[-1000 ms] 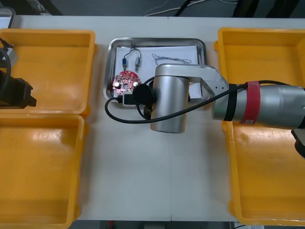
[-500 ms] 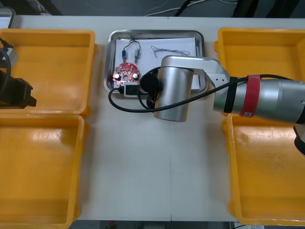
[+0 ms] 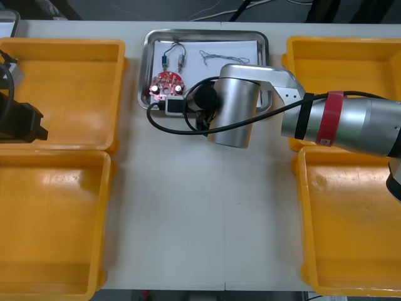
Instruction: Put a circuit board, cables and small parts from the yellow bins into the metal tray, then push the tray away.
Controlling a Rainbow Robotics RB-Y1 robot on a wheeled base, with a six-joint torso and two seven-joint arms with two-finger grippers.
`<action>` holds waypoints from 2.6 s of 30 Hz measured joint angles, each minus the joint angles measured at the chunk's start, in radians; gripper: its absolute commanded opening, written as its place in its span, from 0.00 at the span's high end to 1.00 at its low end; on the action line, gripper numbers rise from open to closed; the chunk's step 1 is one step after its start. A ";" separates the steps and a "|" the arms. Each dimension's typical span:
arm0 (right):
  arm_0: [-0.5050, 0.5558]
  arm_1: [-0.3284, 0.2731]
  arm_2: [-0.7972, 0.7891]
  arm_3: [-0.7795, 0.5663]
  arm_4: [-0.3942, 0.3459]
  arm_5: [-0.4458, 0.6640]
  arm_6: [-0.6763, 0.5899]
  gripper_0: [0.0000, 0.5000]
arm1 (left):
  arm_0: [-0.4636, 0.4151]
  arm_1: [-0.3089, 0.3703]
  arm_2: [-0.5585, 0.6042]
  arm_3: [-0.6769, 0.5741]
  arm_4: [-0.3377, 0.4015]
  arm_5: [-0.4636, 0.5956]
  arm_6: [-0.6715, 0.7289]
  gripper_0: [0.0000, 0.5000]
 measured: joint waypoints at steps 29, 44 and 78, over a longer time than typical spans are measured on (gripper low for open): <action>-0.019 0.003 0.000 0.098 0.001 -0.122 0.049 0.76 | 0.000 0.000 0.000 0.000 0.000 0.000 0.000 0.00; -0.021 0.005 0.000 0.097 -0.019 -0.084 0.053 0.00 | 0.000 0.000 0.000 0.000 0.000 0.000 0.000 0.00; 0.032 0.007 -0.380 -0.315 -0.171 0.715 -0.155 0.00 | 0.000 0.000 0.000 0.000 0.000 0.000 0.000 0.00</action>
